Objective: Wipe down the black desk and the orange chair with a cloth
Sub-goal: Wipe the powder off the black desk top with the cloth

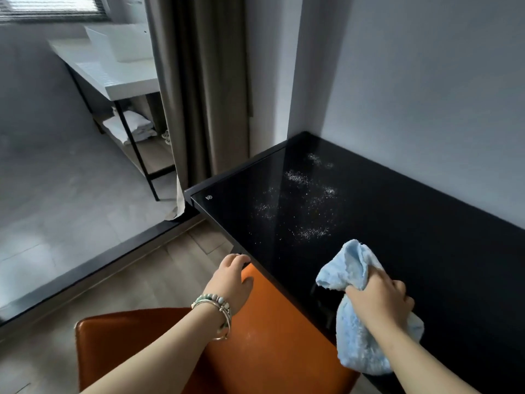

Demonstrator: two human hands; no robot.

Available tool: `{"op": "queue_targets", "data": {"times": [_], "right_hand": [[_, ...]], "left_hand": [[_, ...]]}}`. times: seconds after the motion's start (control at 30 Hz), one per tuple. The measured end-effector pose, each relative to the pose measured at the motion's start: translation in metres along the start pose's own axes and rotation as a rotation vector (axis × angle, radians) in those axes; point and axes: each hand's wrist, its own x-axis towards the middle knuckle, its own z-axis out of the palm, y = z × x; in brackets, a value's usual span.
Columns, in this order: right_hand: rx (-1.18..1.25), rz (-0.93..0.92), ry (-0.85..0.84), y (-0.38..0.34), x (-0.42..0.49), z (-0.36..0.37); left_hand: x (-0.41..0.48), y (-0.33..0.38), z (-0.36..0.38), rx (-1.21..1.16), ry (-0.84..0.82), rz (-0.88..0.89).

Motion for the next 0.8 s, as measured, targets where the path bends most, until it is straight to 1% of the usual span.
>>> {"op": "queue_targets", "data": {"times": [0.1,0.2,0.27,0.3,0.33,0.37,0.43,0.5,0.53,0.6,0.67,0.7,0.73,0.8], "right_hand": [[0.011,-0.004,0.048,-0.008,0.035,0.006],[0.017,0.106,0.085,-0.008,0.078,0.008],[-0.016,0.205,0.037,-0.008,0.102,0.012],[-0.056,0.236,-0.002,-0.011,0.11,0.017],[-0.114,0.228,-0.035,-0.019,0.113,0.023],[-0.18,0.165,-0.049,-0.029,0.113,0.032],[-0.245,-0.066,-0.072,-0.056,0.105,0.05],[-0.181,-0.281,-0.123,-0.082,0.094,0.061],[-0.119,-0.35,-0.16,-0.09,0.091,0.063],[0.003,-0.407,-0.179,-0.095,0.096,0.057],[0.027,-0.361,-0.048,-0.082,0.123,0.043],[-0.002,-0.308,0.026,-0.069,0.144,0.035],[-0.042,-0.228,0.052,-0.054,0.168,0.026],[-0.112,-0.036,-0.025,-0.031,0.207,0.009]], "left_hand": [[0.024,0.008,0.006,-0.027,0.003,-0.018],[0.052,0.013,0.013,-0.054,0.045,-0.022],[0.069,0.013,0.02,-0.06,0.06,-0.051],[0.076,0.014,0.025,-0.056,0.063,-0.064],[0.083,0.015,0.029,-0.05,0.064,-0.074],[0.09,0.017,0.032,-0.045,0.066,-0.084],[0.103,0.023,0.036,-0.034,0.084,-0.118],[0.114,0.03,0.037,-0.017,0.13,-0.167],[0.119,0.033,0.036,-0.007,0.16,-0.186],[0.129,0.035,0.034,0.011,0.21,-0.191],[0.142,0.037,0.032,0.047,0.219,-0.153],[0.148,0.039,0.032,0.062,0.211,-0.134],[0.154,0.042,0.033,0.071,0.202,-0.119],[0.161,0.051,0.039,0.087,0.172,-0.091]]}}
